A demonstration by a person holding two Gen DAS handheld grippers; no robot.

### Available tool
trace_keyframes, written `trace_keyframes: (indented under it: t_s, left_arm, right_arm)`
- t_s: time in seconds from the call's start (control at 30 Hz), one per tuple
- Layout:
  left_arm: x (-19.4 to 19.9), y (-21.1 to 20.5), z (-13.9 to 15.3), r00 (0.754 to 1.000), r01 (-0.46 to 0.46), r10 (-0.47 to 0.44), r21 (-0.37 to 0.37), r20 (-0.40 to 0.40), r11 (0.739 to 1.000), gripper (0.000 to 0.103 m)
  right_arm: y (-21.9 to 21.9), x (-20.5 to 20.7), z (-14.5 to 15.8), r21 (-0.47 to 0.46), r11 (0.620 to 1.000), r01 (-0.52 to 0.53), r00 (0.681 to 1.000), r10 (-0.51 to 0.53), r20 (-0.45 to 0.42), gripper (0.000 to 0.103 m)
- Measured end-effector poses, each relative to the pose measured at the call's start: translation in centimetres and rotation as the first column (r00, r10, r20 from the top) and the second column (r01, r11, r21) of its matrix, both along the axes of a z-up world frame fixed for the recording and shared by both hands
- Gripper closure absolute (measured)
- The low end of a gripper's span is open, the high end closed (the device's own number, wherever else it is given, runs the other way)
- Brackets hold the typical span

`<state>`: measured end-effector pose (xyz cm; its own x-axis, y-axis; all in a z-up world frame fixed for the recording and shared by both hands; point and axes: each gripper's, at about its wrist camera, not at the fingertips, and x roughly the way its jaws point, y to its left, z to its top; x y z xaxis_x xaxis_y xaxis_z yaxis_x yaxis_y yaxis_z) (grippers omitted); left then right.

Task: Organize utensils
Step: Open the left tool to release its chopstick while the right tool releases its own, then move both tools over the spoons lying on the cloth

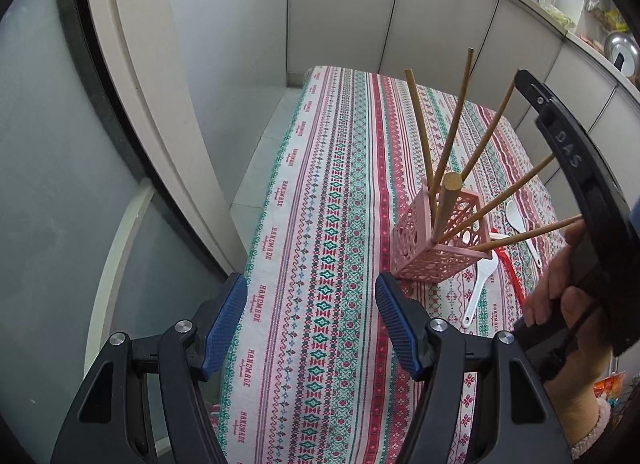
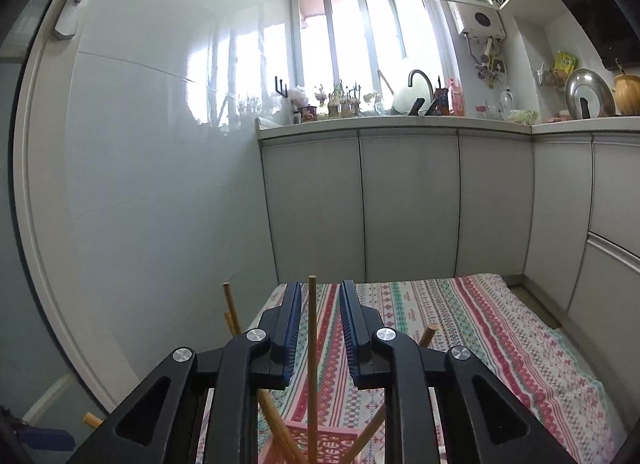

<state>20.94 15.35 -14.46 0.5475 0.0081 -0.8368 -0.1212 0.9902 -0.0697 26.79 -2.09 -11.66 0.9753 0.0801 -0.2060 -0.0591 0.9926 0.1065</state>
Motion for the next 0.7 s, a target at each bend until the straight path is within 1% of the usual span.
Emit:
trace_keyframes:
  t_s: [0.17,0.2,0.23,0.3,0.4,0.47,0.53,0.57,0.63,0.7]
  left_arm:
    - [-0.4,-0.5,0.3,1.0,0.016,-0.016,-0.003,0.007,1.0,0.034]
    - [-0.5,-0.6,0.3,1.0,0.02,-0.02,-0.005,0.007,1.0,0.034]
    - [-0.6,-0.8,0.4,1.0,0.026,-0.026,-0.006,0.006,1.0,0.034]
    - [-0.9,-1.2,0.6,0.999,0.037,-0.037,-0.008,0.007,0.999,0.034]
    - [-1.3,-1.9,0.8,0.999,0.053,-0.053,-0.01,0.007,0.999,0.034]
    - [-1.6,-2.5,0.9,0.998,0.068,-0.068,-0.02,0.003,0.997,0.034]
    - [-1.9,-3.2,1.1,0.997,0.08,-0.08,-0.03,0.0,0.996,0.034]
    - [-2.1,-3.6,1.1,0.996,0.086,-0.086,-0.031,-0.001,0.996,0.034]
    - [-2.3,-4.5,1.2,0.995,0.103,-0.103,-0.029,-0.005,0.994,0.034]
    - [-2.6,-5.6,1.1,0.992,0.123,-0.124,-0.017,-0.015,0.992,0.034]
  right_arm:
    - [-1.6,-2.5,2.1,0.021,0.999,-0.027,0.999,0.028,-0.039,0.081]
    - [-2.1,-2.9,2.7,0.027,0.999,-0.03,0.998,0.031,-0.05,0.078]
    - [-2.8,-3.6,3.4,0.035,0.999,-0.035,0.997,0.038,-0.071,0.071]
    - [-3.8,-4.7,4.2,0.048,0.998,-0.039,0.994,0.044,-0.103,0.062]
    - [-6.4,-6.5,5.0,0.062,0.998,-0.022,0.985,0.032,-0.17,0.06]
    - [-8.5,-7.7,5.3,0.084,0.996,-0.007,0.976,0.025,-0.217,0.057]
    - [-10.6,-8.8,5.4,0.102,0.995,0.016,0.966,0.011,-0.257,0.05]
    - [-11.4,-9.3,5.4,0.109,0.994,0.023,0.963,0.007,-0.271,0.05]
    - [-13.3,-10.2,5.2,0.114,0.993,0.042,0.949,-0.004,-0.315,0.044]
    - [-14.9,-10.8,5.0,0.127,0.99,0.057,0.937,-0.009,-0.35,0.04]
